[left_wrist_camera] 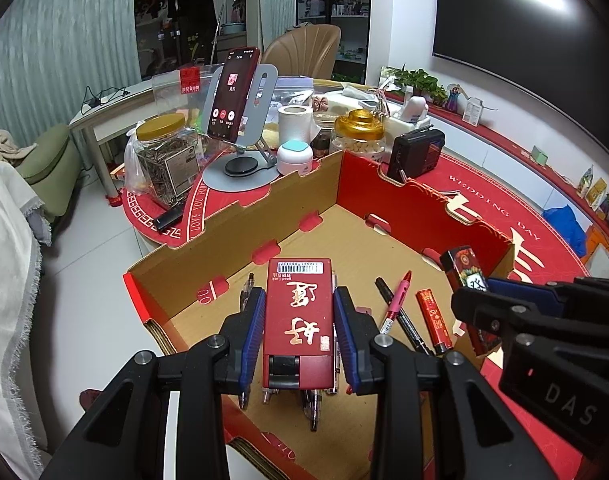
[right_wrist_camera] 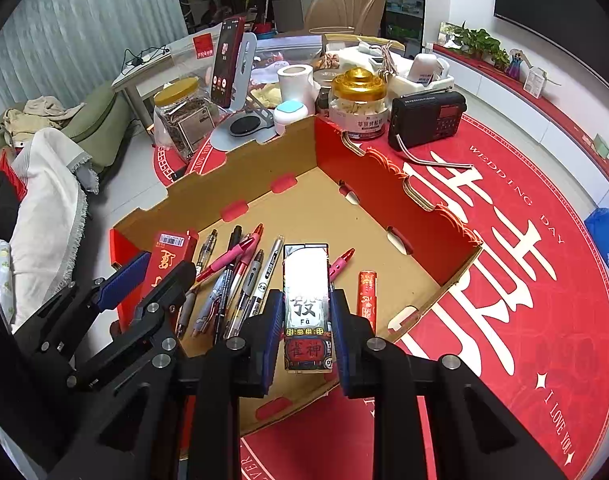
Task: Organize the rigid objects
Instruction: 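Carry both small boxes in both tools over the cardboard box, then open both tools to drop the small boxes into the cardboard box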
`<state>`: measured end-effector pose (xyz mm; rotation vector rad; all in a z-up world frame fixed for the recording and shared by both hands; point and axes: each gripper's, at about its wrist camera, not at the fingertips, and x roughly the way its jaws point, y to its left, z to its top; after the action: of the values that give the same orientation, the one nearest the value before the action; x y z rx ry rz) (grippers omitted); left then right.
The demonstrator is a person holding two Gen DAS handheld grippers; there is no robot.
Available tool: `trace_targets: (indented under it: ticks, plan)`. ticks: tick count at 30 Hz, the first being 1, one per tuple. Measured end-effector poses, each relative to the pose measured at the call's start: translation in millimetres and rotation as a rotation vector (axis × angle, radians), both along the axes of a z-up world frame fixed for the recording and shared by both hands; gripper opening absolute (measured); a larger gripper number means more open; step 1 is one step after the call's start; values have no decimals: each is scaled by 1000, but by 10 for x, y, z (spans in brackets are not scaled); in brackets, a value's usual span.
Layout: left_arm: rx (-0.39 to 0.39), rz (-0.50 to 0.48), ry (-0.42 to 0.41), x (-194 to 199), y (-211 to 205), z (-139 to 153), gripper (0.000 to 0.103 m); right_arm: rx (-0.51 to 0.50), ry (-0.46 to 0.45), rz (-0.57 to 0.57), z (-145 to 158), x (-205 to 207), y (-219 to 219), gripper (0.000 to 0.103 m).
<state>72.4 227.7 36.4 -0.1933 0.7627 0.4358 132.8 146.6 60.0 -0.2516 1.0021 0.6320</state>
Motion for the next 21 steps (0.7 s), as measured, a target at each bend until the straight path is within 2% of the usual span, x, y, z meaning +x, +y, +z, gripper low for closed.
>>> trace_targets:
  ticks: [21]
  plan:
    - [1, 42, 49, 212, 76, -183, 37, -105, -33, 9, -262, 243, 113, 25]
